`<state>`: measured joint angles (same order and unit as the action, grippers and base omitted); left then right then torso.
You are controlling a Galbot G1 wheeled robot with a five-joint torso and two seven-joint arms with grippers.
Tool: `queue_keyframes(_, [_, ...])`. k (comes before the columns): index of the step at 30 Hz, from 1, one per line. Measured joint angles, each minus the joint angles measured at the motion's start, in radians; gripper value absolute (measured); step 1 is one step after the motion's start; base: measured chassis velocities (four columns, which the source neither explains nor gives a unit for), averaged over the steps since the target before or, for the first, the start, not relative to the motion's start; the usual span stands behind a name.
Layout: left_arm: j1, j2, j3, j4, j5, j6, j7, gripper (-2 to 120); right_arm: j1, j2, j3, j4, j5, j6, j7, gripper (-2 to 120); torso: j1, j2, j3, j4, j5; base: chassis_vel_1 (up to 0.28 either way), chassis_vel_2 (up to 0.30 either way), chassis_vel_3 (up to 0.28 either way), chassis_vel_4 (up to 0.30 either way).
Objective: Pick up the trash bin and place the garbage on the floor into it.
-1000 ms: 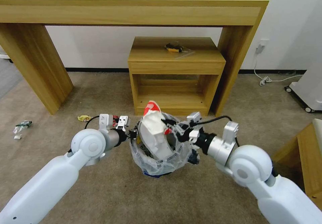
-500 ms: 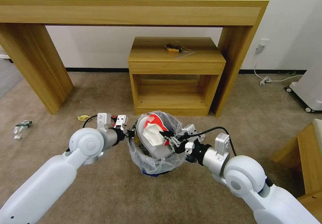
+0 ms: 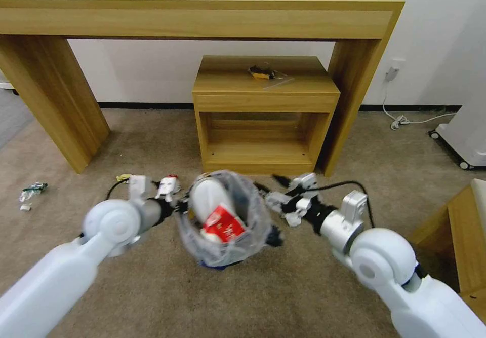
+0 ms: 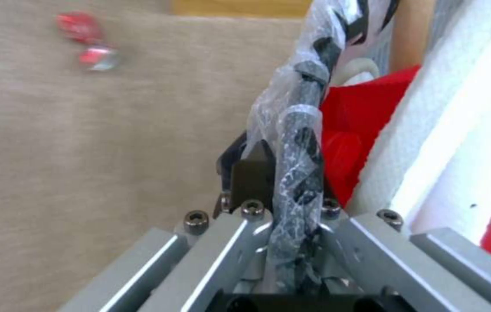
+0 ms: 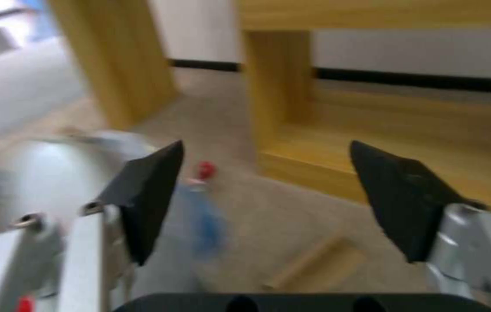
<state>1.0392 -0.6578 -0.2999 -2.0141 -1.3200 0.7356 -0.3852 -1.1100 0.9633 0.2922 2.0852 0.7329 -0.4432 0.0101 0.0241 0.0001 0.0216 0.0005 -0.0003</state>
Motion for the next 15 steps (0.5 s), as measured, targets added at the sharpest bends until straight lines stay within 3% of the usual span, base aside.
queue_keyframes(6, [0.07, 0.044, -0.103, 0.002, 0.038, 0.0, 0.051, 0, -0.008, 0.031, 0.082, -0.193, -0.048, 0.028, 0.001, 99, 0.0, 0.0, 0.0, -0.0002, -0.0001, 0.0, 0.0, 0.0, 0.0])
queue_keyframes(8, [0.09, 0.052, -0.125, 0.016, 0.065, 0.0, 0.086, 0, -0.028, 0.048, 0.135, -0.262, -0.061, 0.039, 0.001, 100, 0.0, 0.0, 0.0, -0.0014, 0.0, 0.0, 0.0, 0.0, 0.0])
queue_keyframes(13, [0.162, 0.047, -0.178, 0.031, 0.126, 0.0, 0.152, 0, -0.039, 0.072, 0.172, -0.352, -0.066, 0.057, -0.004, 100, 0.0, 0.0, 0.0, -0.0014, -0.0005, 0.0, 0.0, 0.0, 0.0])
queue_keyframes(15, [0.256, 0.031, -0.253, 0.026, 0.166, 0.0, 0.189, 0, -0.02, 0.099, 0.172, -0.442, -0.066, 0.075, -0.022, 100, 0.0, 0.0, 0.0, -0.0007, -0.0001, 0.0, 0.0, 0.0, 0.0])
